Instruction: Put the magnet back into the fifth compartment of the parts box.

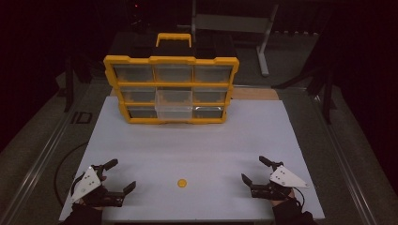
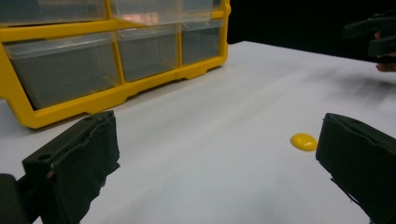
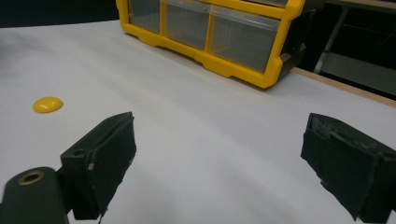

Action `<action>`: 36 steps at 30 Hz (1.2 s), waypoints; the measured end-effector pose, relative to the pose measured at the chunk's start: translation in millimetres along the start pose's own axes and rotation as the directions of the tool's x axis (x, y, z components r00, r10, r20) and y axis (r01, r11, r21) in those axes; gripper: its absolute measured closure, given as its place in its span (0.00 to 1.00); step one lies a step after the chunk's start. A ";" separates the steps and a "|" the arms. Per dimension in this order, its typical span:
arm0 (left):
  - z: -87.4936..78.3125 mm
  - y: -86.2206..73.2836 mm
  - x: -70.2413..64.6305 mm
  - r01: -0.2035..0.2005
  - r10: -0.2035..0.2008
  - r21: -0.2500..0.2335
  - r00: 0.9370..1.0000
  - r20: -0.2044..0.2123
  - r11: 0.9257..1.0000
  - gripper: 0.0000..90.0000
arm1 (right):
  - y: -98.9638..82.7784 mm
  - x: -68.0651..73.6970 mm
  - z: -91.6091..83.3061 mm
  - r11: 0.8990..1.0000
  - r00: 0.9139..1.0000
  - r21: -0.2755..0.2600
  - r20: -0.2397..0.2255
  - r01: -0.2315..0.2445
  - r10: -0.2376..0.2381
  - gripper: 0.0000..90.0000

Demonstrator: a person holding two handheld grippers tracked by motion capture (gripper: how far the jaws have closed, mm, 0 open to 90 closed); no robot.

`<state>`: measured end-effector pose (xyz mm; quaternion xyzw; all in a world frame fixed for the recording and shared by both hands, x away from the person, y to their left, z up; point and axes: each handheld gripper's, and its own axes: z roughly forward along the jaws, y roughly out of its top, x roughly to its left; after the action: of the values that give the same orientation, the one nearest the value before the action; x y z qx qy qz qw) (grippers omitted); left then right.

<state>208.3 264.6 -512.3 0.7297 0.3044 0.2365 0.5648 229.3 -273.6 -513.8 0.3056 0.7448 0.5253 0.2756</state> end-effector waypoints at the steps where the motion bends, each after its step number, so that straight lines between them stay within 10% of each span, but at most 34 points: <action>1: -0.1 -0.3 -0.1 0.000 0.000 0.005 1.000 0.001 1.000 0.00 | 0.0 0.0 0.0 1.000 1.000 0.000 0.000 0.000 0.000 0.11; 36: 1.3 5.3 2.5 0.033 -0.033 0.027 0.999 -0.004 0.999 0.00 | -1.0 2.8 -0.8 1.000 1.000 0.001 0.005 -0.015 0.015 0.11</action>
<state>211.9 264.5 -507.5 0.7318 0.3204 0.2242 0.5581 226.7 -272.3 -514.7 0.3128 0.7421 0.5260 0.2735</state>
